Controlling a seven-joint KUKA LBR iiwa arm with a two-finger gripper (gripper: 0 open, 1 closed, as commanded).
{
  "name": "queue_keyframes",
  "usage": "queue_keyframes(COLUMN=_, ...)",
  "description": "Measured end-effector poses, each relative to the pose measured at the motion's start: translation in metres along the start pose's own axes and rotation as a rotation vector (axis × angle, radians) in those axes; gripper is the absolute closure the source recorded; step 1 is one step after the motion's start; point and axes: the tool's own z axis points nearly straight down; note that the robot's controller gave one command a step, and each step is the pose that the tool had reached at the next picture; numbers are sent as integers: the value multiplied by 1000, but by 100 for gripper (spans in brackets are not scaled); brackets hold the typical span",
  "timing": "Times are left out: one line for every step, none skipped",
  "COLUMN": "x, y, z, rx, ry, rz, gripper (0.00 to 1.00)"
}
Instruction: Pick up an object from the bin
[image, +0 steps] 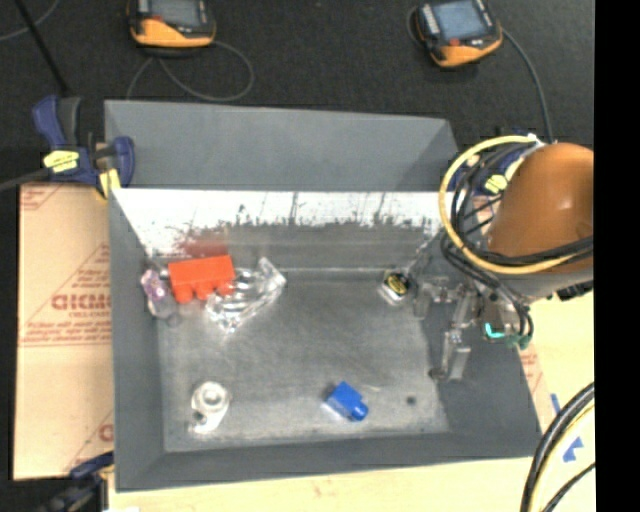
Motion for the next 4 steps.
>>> queue_keyframes(x=40, y=76, z=136, rx=1, ry=-20, rz=-159, gripper=0)
queue_keyframes(x=44, y=102, z=105, rx=0, ry=-10, rz=-242, gripper=0)
queue_keyframes(x=49, y=100, z=106, rx=-2, ry=-4, rz=-49, gripper=0)
queue_keyframes(x=46, y=108, z=135, rx=-3, ry=-10, rz=270, gripper=0)
